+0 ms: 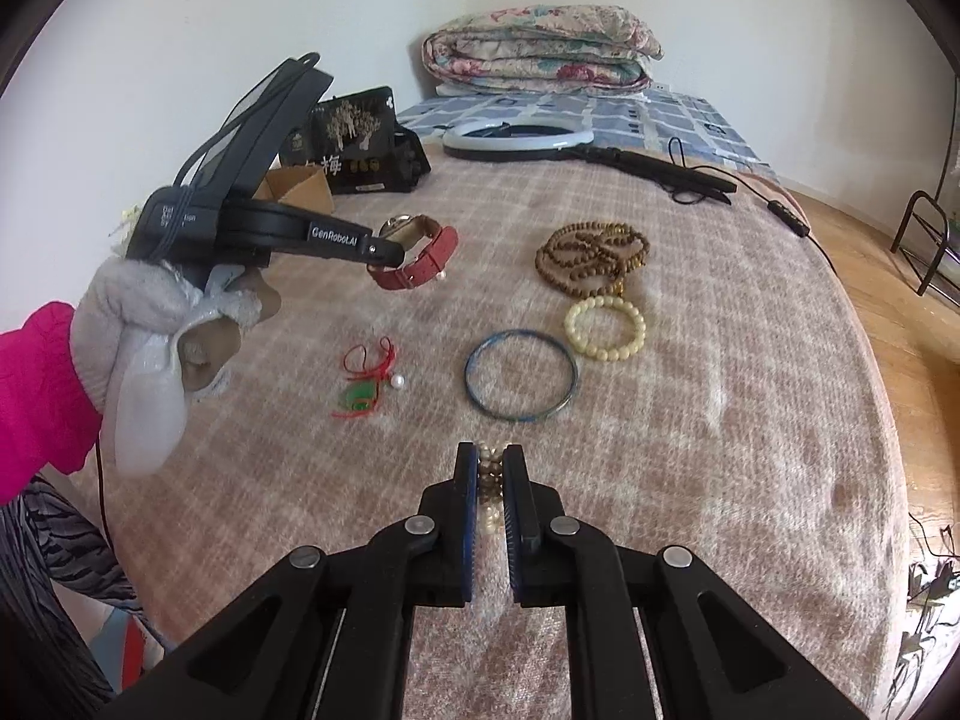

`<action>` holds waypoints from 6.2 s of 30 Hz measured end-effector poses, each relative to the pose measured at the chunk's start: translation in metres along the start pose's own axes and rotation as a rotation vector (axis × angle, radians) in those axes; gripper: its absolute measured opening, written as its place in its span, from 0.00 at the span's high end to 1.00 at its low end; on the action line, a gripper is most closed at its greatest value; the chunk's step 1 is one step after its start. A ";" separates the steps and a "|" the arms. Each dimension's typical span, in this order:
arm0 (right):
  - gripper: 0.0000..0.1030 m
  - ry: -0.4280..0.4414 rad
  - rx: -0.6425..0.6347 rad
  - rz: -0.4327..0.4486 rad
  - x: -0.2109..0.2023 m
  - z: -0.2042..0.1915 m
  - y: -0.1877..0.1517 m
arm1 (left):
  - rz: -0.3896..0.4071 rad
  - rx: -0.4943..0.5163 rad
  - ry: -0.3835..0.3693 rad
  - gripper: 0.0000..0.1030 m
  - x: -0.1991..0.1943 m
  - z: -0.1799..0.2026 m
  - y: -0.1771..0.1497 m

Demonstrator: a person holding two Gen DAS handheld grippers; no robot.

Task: Organize jewelry
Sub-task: 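Carry the watch with the left gripper while the right gripper carries the pearls toward the box, then open the left gripper over the box while the right gripper releases the pearls inside, then move both grippers back over the remaining jewelry on the bed, then grasp the green jade pendant with the left gripper while the right gripper grasps the pale bead bracelet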

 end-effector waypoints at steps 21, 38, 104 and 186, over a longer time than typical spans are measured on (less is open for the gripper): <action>0.95 0.078 -0.053 0.076 0.012 -0.061 0.075 | 0.060 -0.141 0.111 0.91 -0.051 -0.124 -0.008; 0.95 0.224 -0.135 0.104 0.085 -0.153 0.157 | 0.055 -0.298 0.216 0.91 -0.070 -0.249 -0.038; 0.10 0.177 -0.081 0.149 0.123 -0.159 0.188 | 0.130 -0.269 0.267 0.46 -0.094 -0.238 -0.042; 0.47 -0.093 0.307 -0.162 0.099 0.137 0.075 | -0.037 0.231 -0.083 0.58 -0.005 0.031 -0.097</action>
Point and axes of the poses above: each gripper's, at about its wrist camera, not at the fingertips, and x roughly the way its jaws point, z to its right, y to its top, the point moved 3 cm from there along x, roughly the way its jaws point, and after that the axes turned 12 degrees about y, right-handed, at the moved point
